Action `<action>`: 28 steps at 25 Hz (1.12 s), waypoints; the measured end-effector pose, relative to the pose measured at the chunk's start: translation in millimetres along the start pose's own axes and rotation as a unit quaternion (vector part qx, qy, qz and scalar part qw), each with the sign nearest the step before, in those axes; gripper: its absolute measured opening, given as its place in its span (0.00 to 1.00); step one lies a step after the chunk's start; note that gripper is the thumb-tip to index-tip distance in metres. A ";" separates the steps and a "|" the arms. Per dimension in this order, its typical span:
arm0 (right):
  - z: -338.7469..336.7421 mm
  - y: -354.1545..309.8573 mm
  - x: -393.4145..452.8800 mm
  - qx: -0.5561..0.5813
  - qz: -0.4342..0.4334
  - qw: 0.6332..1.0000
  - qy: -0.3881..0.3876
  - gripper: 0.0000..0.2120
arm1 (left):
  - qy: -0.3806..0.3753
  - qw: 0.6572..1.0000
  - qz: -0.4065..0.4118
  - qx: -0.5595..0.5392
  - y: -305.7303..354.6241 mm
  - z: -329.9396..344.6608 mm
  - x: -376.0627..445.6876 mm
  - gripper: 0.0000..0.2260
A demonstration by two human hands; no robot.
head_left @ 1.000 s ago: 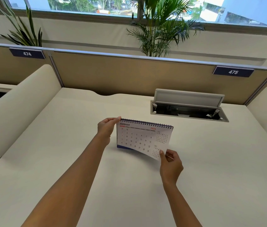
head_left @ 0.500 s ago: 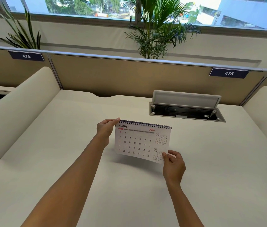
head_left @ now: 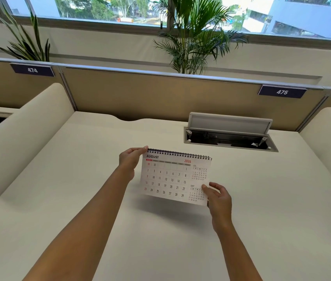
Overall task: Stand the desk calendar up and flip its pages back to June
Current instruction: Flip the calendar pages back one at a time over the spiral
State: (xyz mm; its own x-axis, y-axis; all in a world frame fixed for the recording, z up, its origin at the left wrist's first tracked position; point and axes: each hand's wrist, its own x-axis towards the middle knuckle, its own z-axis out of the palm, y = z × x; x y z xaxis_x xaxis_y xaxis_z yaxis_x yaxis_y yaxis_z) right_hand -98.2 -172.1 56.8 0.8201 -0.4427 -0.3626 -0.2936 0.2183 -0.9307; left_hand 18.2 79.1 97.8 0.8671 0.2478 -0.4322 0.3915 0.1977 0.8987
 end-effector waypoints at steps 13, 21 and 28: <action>-3.8 -82.1 -2.7 0.239 0.126 0.936 -0.227 0.23 | -0.039 0.999 -0.006 0.032 10.3 -9.9 2.8 0.16; 17.8 -101.8 15.7 0.260 0.067 0.936 -0.229 0.22 | -0.064 0.998 -0.007 0.009 4.4 -1.1 -0.2 0.17; 27.6 -92.0 29.1 0.214 0.053 0.953 -0.206 0.20 | -0.041 0.998 0.002 0.039 0.0 1.5 3.5 0.12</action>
State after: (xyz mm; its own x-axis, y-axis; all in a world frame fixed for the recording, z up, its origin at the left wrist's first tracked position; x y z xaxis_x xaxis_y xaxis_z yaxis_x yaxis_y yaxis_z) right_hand -33.8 -181.1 133.2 0.9462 -0.0393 -0.3212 -0.2300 0.6166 -0.7529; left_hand 21.7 78.5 96.4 0.8897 0.1689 -0.4243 0.4083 0.1220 0.9047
